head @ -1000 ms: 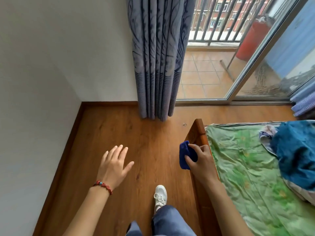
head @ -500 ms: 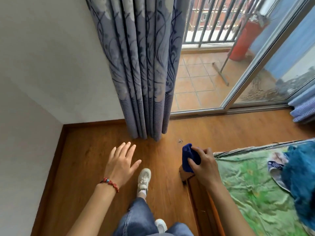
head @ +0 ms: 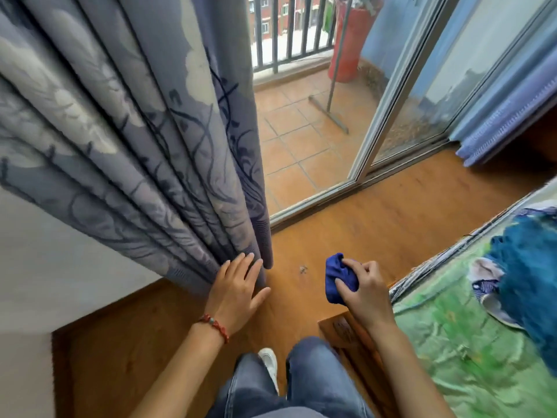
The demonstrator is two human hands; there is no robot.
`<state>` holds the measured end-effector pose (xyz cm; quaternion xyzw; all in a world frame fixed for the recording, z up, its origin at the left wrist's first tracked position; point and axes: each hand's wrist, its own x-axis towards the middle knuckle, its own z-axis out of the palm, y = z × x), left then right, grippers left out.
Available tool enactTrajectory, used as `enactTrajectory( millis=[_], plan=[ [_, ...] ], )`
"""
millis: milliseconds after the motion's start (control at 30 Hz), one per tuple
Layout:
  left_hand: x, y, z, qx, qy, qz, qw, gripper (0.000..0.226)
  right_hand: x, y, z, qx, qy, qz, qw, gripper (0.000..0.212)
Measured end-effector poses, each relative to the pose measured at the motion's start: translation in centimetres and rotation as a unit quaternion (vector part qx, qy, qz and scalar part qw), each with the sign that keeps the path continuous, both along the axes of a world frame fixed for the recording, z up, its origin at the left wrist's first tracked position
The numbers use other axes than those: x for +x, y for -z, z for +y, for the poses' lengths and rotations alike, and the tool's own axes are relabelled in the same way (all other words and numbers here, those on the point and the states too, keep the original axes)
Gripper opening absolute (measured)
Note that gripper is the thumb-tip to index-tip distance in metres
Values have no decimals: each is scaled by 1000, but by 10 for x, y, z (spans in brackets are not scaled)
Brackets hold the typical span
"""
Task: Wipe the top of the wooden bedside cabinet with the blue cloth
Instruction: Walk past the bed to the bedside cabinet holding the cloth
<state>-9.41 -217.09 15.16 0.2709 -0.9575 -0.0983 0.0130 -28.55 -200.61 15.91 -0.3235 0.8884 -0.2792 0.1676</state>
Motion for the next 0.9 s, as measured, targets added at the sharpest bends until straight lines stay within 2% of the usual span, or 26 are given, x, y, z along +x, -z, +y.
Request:
enactTrajectory(
  millis=[333, 567, 900],
  plan=[
    [-176, 18, -70, 3, 150, -35, 988, 61, -114, 13, -11, -5, 173, -13, 985, 35],
    [-310, 7, -85, -5, 238, -23, 971, 77, -198, 4, 6, -3, 295, -18, 955, 38],
    [-484, 14, -84, 13, 361, -13, 932, 70, -283, 1, 36, 9, 440, -18, 898, 40]
  ],
)
